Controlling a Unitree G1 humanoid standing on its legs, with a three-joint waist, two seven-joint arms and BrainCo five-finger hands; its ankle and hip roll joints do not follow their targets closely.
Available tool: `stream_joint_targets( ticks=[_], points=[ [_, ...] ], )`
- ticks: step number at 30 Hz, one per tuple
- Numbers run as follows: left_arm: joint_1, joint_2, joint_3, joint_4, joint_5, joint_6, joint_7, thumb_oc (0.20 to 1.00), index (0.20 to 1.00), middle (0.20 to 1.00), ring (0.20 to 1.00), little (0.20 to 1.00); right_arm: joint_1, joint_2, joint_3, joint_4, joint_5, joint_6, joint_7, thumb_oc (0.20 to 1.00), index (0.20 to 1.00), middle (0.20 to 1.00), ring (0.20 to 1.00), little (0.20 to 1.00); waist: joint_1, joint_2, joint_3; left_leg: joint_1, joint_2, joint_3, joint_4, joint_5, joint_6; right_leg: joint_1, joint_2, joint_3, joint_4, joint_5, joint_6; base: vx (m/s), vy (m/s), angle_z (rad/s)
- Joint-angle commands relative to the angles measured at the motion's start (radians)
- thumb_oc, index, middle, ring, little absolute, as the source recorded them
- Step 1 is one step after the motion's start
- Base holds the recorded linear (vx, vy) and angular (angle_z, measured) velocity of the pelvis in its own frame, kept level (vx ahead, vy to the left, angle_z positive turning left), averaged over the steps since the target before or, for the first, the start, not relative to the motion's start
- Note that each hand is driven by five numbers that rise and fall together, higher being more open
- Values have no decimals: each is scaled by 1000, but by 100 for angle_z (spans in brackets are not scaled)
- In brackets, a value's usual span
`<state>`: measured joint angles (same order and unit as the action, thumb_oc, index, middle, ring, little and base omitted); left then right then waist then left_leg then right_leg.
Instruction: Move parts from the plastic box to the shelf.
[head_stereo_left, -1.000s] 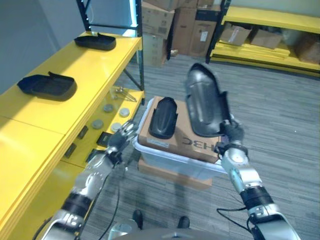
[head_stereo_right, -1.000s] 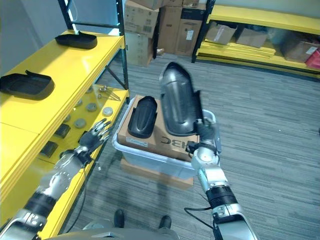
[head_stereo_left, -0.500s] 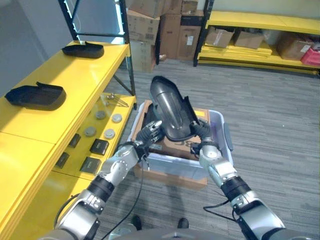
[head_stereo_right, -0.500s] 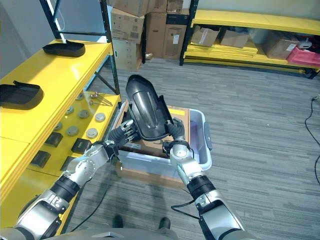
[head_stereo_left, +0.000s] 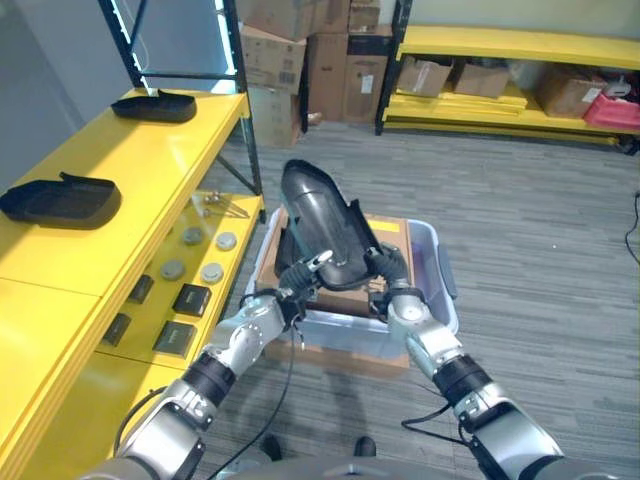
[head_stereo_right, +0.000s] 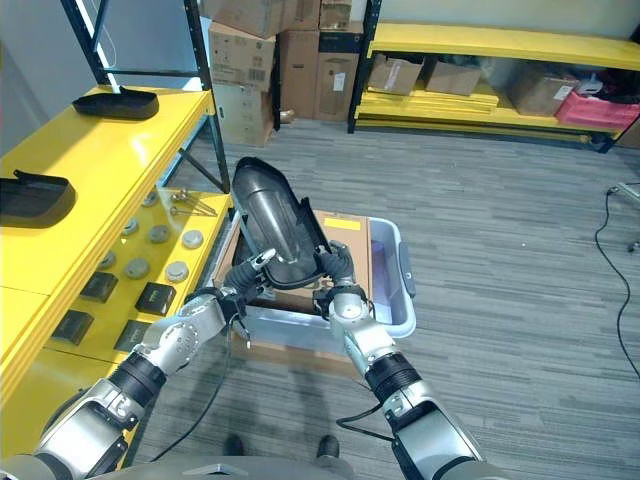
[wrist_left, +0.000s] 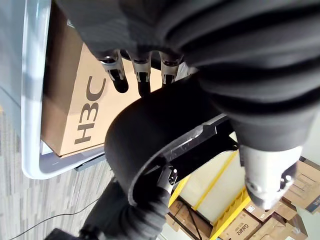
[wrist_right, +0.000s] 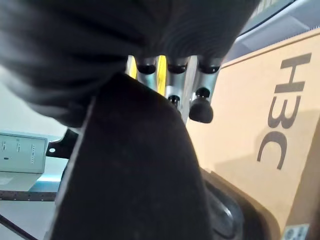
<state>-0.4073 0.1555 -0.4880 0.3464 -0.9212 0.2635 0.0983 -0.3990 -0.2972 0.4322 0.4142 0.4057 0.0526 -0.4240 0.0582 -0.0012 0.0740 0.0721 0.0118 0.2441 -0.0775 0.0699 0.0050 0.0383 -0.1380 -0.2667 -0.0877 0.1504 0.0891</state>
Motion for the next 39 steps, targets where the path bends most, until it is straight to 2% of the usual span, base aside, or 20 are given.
stream_joint_targets(
  ticks=[1, 7, 9, 11, 12, 13, 14, 23, 28, 33, 34, 35, 36, 39],
  points=[
    [-142, -98, -71, 105, -20, -67, 10, 1000, 1000, 1000, 1000, 1000, -117, 57, 42, 72, 14, -28, 64, 200, 200, 200, 200, 200, 36, 10, -70, 2, 76, -62, 16, -91, -44, 38, -56, -11, 0, -106, 91, 0, 0, 0],
    [-139, -110, -80, 104, -23, -77, 23, 1000, 1000, 1000, 1000, 1000, -116, 91, 84, 67, 5, -14, 75, 200, 200, 200, 200, 200, 41, 13, -69, -2, 73, -66, 17, -91, -44, 37, -58, -15, 0, -105, 91, 0, 0, 0],
    [-137, -113, -84, 107, -10, -111, 21, 1000, 1000, 1000, 1000, 1000, -121, 102, 99, 71, 1, -11, 73, 200, 200, 200, 200, 200, 44, 15, -67, -1, 71, -70, 16, -90, -45, 39, -60, -19, 0, -104, 92, 0, 0, 0],
    [-133, -109, -87, 101, -8, -131, 20, 862, 862, 862, 862, 862, -124, 101, 108, 68, 5, -7, 68, 200, 200, 200, 200, 200, 47, 16, -66, -1, 71, -71, 16, -91, -46, 40, -60, -21, 0, -105, 92, 0, 0, 0],
    [-130, -105, -85, 90, 7, -136, 22, 630, 630, 630, 630, 630, -122, 103, 114, 64, 4, -7, 61, 200, 200, 200, 200, 200, 48, 16, -64, -1, 71, -72, 16, -91, -46, 41, -60, -23, 0, -105, 92, 0, 0, 0],
    [-126, -99, -82, 79, 33, -131, 33, 300, 300, 300, 300, 300, -118, 103, 116, 63, 3, -9, 57, 200, 200, 200, 200, 200, 50, 17, -63, -1, 71, -72, 16, -91, -46, 42, -60, -24, 0, -106, 92, 0, 0, 0],
    [-126, -96, -83, 78, 49, -133, 35, 200, 200, 200, 200, 200, -116, 103, 118, 66, 3, -12, 57, 200, 200, 200, 200, 200, 51, 17, -63, 0, 70, -73, 15, -91, -45, 42, -60, -24, 0, -106, 92, 0, 0, 0],
    [-127, -41, -100, 66, 269, -170, -15, 200, 200, 200, 200, 200, -62, 80, 111, 103, 1, -94, 83, 200, 200, 200, 200, 200, 49, 19, -64, 2, 70, -71, 8, -90, -46, 40, -58, -22, 0, -108, 93, 0, 0, 0],
    [-124, -15, -101, 28, 271, -199, -1, 200, 200, 200, 200, 200, -32, 64, 105, 108, -3, -131, 107, 200, 200, 200, 200, 200, 43, 23, -63, 5, 70, -68, 4, -88, -46, 40, -57, -21, 0, -110, 94, 0, 0, 0],
    [-116, 2, -87, 14, 285, -256, 30, 200, 200, 200, 200, 200, -24, 54, 97, 110, 22, -151, 107, 200, 200, 200, 200, 200, 44, 25, -61, 9, 70, -69, 1, -85, -48, 43, -57, -23, 0, -110, 92, 0, 0, 0],
    [-116, 4, -84, 11, 283, -265, 38, 200, 200, 200, 200, 200, -26, 55, 97, 112, 28, -155, 104, 360, 360, 360, 360, 360, 45, 26, -60, 9, 69, -70, 0, -84, -48, 44, -57, -23, 0, -110, 92, 0, 0, 0],
    [-115, 5, -80, 8, 285, -272, 44, 200, 200, 200, 200, 200, -26, 56, 95, 110, 29, -155, 101, 482, 482, 482, 482, 482, 45, 26, -60, 10, 70, -71, -1, -84, -49, 44, -57, -23, 0, -110, 92, 0, 0, 0],
    [-110, 24, -47, -21, 302, -305, 80, 200, 200, 200, 200, 200, -28, 54, 83, 104, 42, -154, 62, 1000, 1000, 1000, 1000, 1000, 55, 28, -60, 10, 68, -78, -4, -82, -50, 46, -58, -28, 0, -111, 92, 0, 0, 0],
    [-108, 60, 0, -43, 319, -321, 84, 200, 200, 200, 200, 200, -44, 47, 60, 127, 50, -159, 27, 1000, 1000, 1000, 1000, 1000, 71, 30, -60, 11, 66, -90, -7, -80, -51, 52, -59, -38, 0, -112, 90, 0, 0, 0]
  ],
)
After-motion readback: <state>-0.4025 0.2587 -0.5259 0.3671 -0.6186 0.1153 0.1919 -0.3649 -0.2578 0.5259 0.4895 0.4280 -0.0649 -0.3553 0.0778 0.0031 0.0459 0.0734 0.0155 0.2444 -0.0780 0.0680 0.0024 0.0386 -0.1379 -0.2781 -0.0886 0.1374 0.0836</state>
